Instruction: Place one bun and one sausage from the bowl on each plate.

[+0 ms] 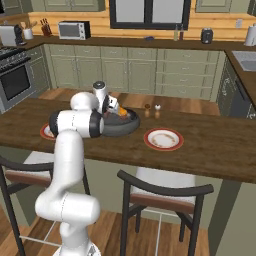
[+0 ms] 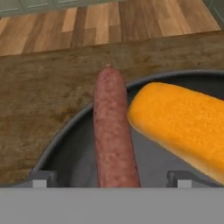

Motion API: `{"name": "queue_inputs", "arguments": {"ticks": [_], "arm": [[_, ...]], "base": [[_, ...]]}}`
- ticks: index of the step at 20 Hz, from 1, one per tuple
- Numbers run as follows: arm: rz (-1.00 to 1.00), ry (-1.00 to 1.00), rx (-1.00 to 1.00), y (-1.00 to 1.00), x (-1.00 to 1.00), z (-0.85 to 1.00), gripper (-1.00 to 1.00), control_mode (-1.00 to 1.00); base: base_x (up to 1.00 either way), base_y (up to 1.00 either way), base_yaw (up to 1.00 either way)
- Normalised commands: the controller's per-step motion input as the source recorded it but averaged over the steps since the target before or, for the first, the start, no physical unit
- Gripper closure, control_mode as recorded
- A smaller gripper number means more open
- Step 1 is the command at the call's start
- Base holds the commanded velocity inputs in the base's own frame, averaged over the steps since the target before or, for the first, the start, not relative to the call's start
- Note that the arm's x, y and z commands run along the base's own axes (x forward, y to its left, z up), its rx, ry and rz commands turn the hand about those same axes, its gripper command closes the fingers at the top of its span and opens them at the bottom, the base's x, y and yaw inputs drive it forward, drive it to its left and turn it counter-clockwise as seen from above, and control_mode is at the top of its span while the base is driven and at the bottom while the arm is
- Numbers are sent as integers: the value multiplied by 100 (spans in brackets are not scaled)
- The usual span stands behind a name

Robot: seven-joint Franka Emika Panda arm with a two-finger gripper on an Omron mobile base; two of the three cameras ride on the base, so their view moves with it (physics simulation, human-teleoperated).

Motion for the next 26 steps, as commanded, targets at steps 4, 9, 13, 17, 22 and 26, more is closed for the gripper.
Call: {"name": "queue_inputs", "arguments": {"ticks": [4, 9, 13, 17, 22, 26], "arm": [[3, 17, -3, -2, -42, -79, 100, -100], [1, 3, 0, -15, -90, -69, 100, -100], [0, -10, 6, -6, -98, 8, 100, -100], [0, -20, 16, -1, -100, 88, 100, -100], [0, -6, 14, 18, -100, 97, 100, -100], [3, 0, 7, 97, -71, 99, 100, -100]], "base": [[0, 0, 0], [0, 0, 0], [0, 0, 0], [0, 0, 0], [0, 0, 0], [0, 0, 0]]}}
